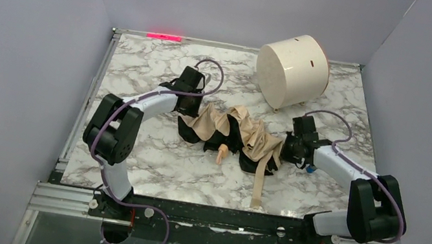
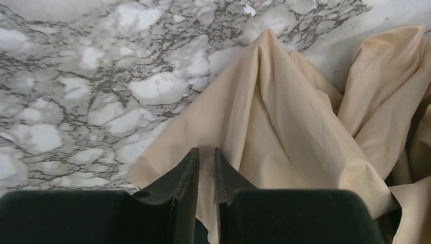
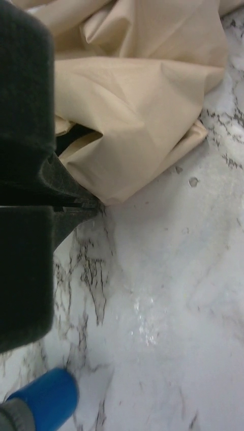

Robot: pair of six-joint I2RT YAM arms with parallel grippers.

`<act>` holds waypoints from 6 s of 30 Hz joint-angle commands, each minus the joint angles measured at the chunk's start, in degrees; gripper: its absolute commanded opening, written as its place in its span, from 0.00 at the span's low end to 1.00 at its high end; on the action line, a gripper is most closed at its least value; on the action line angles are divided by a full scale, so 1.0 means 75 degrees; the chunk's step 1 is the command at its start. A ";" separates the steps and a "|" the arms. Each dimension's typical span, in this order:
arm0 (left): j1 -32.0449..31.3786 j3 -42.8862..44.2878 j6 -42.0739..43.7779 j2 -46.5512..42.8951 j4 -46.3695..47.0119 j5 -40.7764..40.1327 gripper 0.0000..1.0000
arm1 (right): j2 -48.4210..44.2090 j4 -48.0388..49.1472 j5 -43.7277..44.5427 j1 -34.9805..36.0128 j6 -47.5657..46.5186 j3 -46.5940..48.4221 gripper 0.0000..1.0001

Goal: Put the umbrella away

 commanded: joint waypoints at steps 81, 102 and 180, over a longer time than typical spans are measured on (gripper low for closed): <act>-0.0885 -0.2394 -0.2401 -0.1210 0.2821 0.0196 0.23 | 0.1772 0.2682 -0.2331 0.1472 -0.0569 0.1189 0.38; -0.1619 -0.3925 -0.2286 -0.5306 0.0793 0.0310 0.69 | -0.1698 0.0903 0.0135 0.1478 -0.0185 -0.0012 0.55; -0.5033 -0.4122 -0.1644 -0.3203 0.1134 -0.2320 0.61 | -0.3047 0.1151 -0.1915 0.1472 0.0167 -0.1017 0.58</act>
